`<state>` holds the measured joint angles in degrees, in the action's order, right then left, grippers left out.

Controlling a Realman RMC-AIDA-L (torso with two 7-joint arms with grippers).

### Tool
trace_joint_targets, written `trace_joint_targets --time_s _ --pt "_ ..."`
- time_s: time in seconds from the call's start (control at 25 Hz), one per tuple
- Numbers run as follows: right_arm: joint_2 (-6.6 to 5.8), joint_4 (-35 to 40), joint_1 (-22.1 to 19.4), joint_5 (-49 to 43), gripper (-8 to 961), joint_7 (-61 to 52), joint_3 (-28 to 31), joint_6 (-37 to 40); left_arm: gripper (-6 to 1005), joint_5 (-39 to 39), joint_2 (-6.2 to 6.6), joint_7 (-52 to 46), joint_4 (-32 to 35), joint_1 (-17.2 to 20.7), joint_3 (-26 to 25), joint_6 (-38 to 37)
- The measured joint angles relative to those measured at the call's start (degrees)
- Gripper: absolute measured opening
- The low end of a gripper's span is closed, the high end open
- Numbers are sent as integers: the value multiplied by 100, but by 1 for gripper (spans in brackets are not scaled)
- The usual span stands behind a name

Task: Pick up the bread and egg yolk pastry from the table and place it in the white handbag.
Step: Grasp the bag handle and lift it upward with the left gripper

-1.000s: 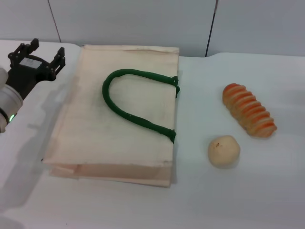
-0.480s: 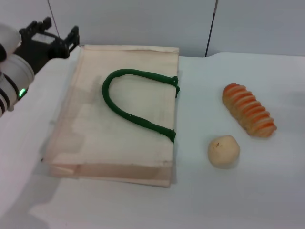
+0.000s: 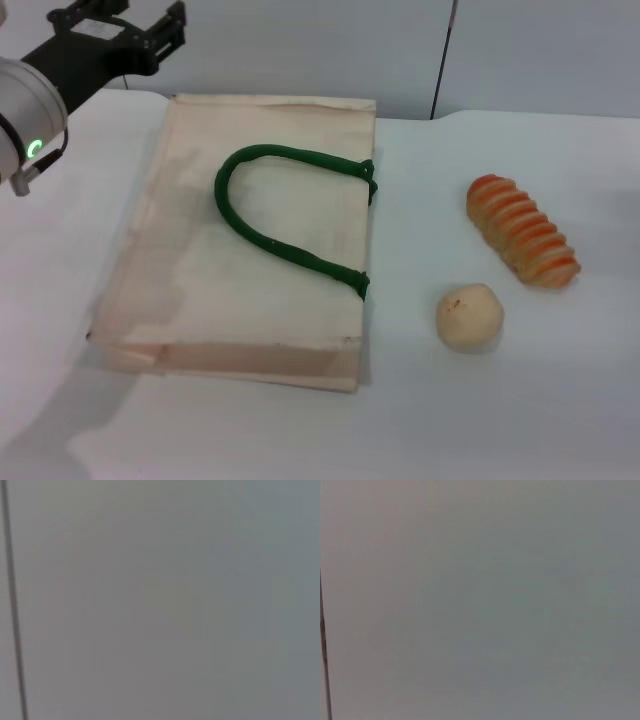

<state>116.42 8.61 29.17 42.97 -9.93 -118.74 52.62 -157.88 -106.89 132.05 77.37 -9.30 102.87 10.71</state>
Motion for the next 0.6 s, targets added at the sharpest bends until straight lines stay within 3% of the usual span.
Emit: trace_joint_targets --time_s 0.44,0.6 --pt "-6 6 49 -11 698 0 0 -86 692 1675 433 -2457 59 -163 -50 721" --pt "-6 5 68 -23 698 0 0 -147 692 2918 460 -3508 -4 -265 -206 891"
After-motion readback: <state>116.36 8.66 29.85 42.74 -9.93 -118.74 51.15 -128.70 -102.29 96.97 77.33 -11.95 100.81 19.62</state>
